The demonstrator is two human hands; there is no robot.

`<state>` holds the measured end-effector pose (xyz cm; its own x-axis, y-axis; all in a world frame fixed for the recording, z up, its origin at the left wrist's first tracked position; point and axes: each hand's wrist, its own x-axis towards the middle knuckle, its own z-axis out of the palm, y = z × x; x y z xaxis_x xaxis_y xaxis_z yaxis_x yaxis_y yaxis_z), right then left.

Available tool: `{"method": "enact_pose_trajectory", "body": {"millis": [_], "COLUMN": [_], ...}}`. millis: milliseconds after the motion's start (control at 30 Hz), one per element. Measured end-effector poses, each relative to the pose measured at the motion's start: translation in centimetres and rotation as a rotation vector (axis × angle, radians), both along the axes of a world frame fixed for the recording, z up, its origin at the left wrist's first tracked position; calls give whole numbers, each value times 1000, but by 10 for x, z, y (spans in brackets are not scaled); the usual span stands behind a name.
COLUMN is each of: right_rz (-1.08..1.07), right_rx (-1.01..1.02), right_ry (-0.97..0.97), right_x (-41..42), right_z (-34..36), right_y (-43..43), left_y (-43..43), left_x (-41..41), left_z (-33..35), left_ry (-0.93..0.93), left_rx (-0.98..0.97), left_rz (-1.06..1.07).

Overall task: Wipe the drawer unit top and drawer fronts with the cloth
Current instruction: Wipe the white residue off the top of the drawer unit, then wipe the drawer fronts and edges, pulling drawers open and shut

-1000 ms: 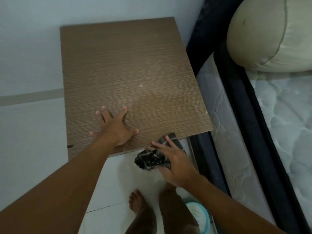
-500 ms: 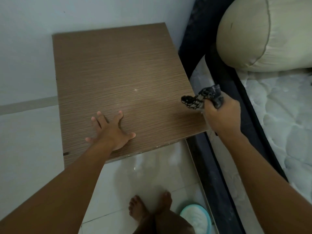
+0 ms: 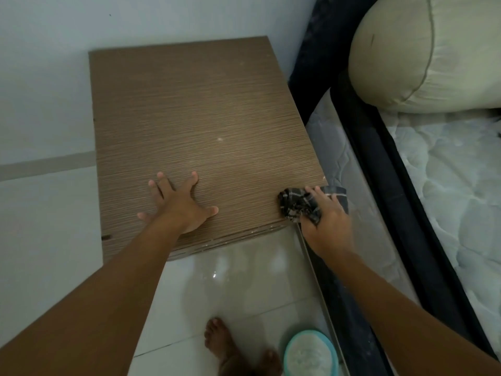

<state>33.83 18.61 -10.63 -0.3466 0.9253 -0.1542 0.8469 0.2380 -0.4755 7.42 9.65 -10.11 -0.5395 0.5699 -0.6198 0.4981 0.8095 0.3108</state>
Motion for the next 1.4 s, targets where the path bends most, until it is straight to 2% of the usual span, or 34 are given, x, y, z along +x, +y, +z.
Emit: {"method": "enact_pose_trajectory", "body": {"millis": [233, 400, 667, 867, 1033, 1133, 1400], "right_rz": [-45, -268, -585, -785, -902, -864, -557], "right_rx": [-54, -215, -182, -27, 240, 389, 497], "right_ry": [167, 466, 837, 1084, 1249, 1320, 1317], "right_x": [13, 22, 47, 51, 44, 41, 34], "right_z": [7, 2, -10, -27, -67, -87, -130], "right_y": [-38, -53, -54, -59, -46, -39, -32], "left_y": [-11, -28, -34, -33, -38, -41, -65], "left_x": [11, 27, 32, 16, 13, 21, 28], "left_z": [-1, -3, -10, -29, -37, -31, -36], "left_ry": [44, 102, 140, 167, 240, 303, 495], "left_rx": [46, 76, 139, 132, 175, 229, 536], "left_rz": [5, -2, 29, -39, -103, -161, -183]}}
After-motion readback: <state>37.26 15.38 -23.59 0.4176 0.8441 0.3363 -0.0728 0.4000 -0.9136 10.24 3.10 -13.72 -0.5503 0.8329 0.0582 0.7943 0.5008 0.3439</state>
